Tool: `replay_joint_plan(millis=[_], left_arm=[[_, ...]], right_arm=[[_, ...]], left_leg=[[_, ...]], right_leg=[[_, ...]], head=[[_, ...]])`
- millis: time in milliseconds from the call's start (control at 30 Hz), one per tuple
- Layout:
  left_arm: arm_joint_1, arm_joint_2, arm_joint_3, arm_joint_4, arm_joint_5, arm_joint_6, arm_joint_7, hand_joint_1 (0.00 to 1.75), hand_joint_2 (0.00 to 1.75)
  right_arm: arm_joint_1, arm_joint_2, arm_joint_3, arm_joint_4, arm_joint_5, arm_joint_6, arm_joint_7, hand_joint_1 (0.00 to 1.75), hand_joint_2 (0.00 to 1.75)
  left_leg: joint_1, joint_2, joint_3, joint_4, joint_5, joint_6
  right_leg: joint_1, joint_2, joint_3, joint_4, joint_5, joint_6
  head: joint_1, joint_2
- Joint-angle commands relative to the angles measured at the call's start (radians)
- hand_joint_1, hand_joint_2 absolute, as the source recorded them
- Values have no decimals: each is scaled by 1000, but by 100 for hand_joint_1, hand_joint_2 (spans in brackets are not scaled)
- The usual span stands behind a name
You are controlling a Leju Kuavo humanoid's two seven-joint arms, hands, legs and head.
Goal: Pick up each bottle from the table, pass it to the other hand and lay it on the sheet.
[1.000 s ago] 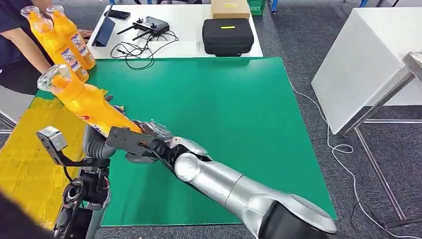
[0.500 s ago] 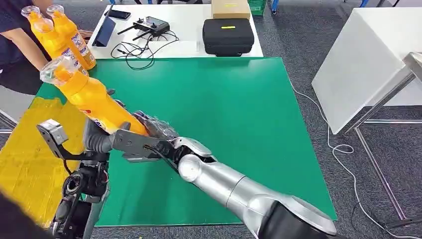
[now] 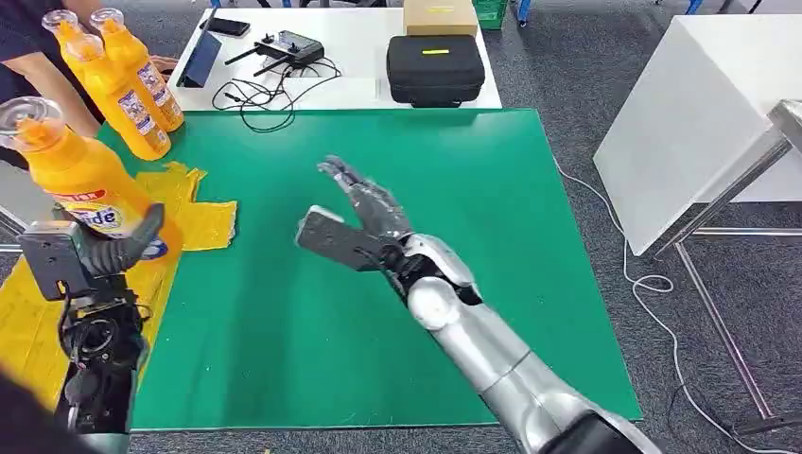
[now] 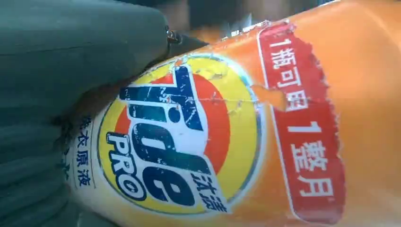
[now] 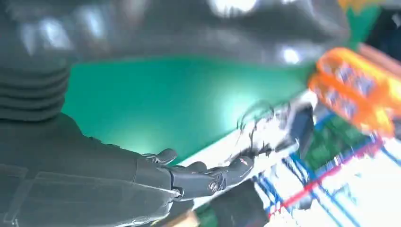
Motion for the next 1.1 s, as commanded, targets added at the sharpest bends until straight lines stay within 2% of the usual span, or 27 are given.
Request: replay_joint_plan(millis=[33,67,133,167,200,233,267,300,367,400,533,600,667,700,733,800,833,867,967,1000,1067,1100], left_arm=[[-119,-2,248,190,-584,283,35,175,175],[-119,-2,248,190,-584,283,35,175,175],[-113,-70,420,115,-939,283,59,175,175],[-127,-73,457,140,-1045,283,77,175,175],[-137,-52,446,186,-1162,283,148,175,175],[-141,-27,412,224,-1238,283,232,175,175],[-141,-12,391,252,-1259,283,261,175,175],[-129,18,336,291,-1317,283,356,175,175],[-103,52,253,331,-1319,283,425,175,175],[-76,108,79,358,-1319,283,551,175,175],[-76,108,79,358,-1319,283,551,175,175],[-76,108,79,358,-1319,283,551,175,175],[-58,131,-13,403,-1319,283,618,175,175],[-55,138,-48,426,-1319,283,643,175,175],[-28,184,-246,455,-1319,283,743,175,175],[-15,196,-346,501,-1319,283,799,175,175],[-21,194,-382,565,-1319,283,806,175,175],[-21,198,-412,581,-1319,283,823,175,175],[-5,192,-447,630,-1319,283,859,175,175],[-4,211,-578,642,-1212,283,897,175,175],[-2,206,-564,651,-1223,283,890,175,175],[-6,200,-552,682,-1242,283,890,175,175]], right_arm=[[146,-108,-198,-356,2,49,-20,0,0],[146,-108,-198,-356,2,49,-20,0,0],[167,-117,-207,-395,2,48,-20,0,0],[178,-127,-211,-419,7,51,-19,0,0],[189,-138,-215,-442,12,59,-16,0,0],[202,-148,-222,-466,8,77,-19,0,0],[207,-153,-225,-475,9,86,-21,0,0],[210,-160,-225,-480,5,104,-32,0,0],[204,-164,-221,-472,6,115,-43,0,0],[192,-169,-208,-461,10,125,-53,0,0],[192,-169,-208,-461,10,125,-53,0,0],[192,-169,-208,-461,10,125,-53,0,0],[171,-171,-192,-436,6,130,-69,0,0],[162,-175,-184,-429,4,134,-75,0,0],[145,-178,-170,-418,3,142,-91,0,0],[139,-176,-162,-420,10,144,-99,0,0],[141,-177,-153,-431,21,142,-103,0,0],[141,-176,-150,-434,27,148,-104,0,0],[122,-160,-139,-410,48,170,-110,0,0],[94,-154,-127,-378,54,182,-110,0,0],[73,-143,-129,-341,52,183,-121,0,0],[60,-137,-125,-317,58,185,-132,0,0]], left_leg=[[1,-3,5,-1,-2,0],[1,-2,2,0,-1,0],[0,-2,7,-1,-3,1],[0,-1,3,-1,-1,0],[0,-2,5,-1,-2,1],[1,-3,6,-1,-2,1],[0,-2,3,-1,-1,0],[0,-3,5,-1,-1,0],[-1,-2,5,-2,-1,0],[-1,-1,7,-2,-1,0],[0,0,7,-2,-2,0],[0,-2,2,-1,-1,0],[0,-2,7,-1,-2,1],[0,1,4,-2,-1,1],[-1,2,7,-2,-2,1],[-1,4,9,-3,-3,0],[0,5,17,-5,-5,0],[-2,2,8,-3,-2,0],[-2,3,11,-5,-3,0],[-1,2,7,-3,-2,0],[-1,4,8,-2,-3,0],[0,5,4,-1,-2,0]], right_leg=[[1,-5,6,-1,-3,1],[1,-3,3,-1,-1,0],[1,-4,8,-1,-3,1],[0,-3,3,-1,-2,1],[1,-4,6,-1,-2,1],[1,-6,8,-1,-3,1],[0,-4,4,-1,-2,0],[0,-5,6,-1,-3,1],[0,-4,5,-2,-2,0],[0,-4,7,-2,-3,0],[0,-3,7,-1,-3,0],[0,-3,3,-1,-1,0],[1,-4,7,-1,-3,1],[0,-1,4,-1,-1,1],[-1,-1,6,-1,-2,1],[-1,0,8,-1,-3,1],[0,-1,15,-3,-5,1],[-1,-1,7,-1,-2,0],[-1,-1,10,-2,-3,0],[-1,-1,6,-2,-2,0],[-1,1,7,-1,-3,1],[0,3,3,-1,-1,0]], head=[[0,0],[1,0],[0,0],[0,0],[0,0],[0,0],[0,0],[0,0],[0,0],[0,0],[0,0],[0,0],[0,0],[0,0],[0,0],[0,0],[0,0],[0,0],[-1,0],[1,0],[0,0],[0,0]])
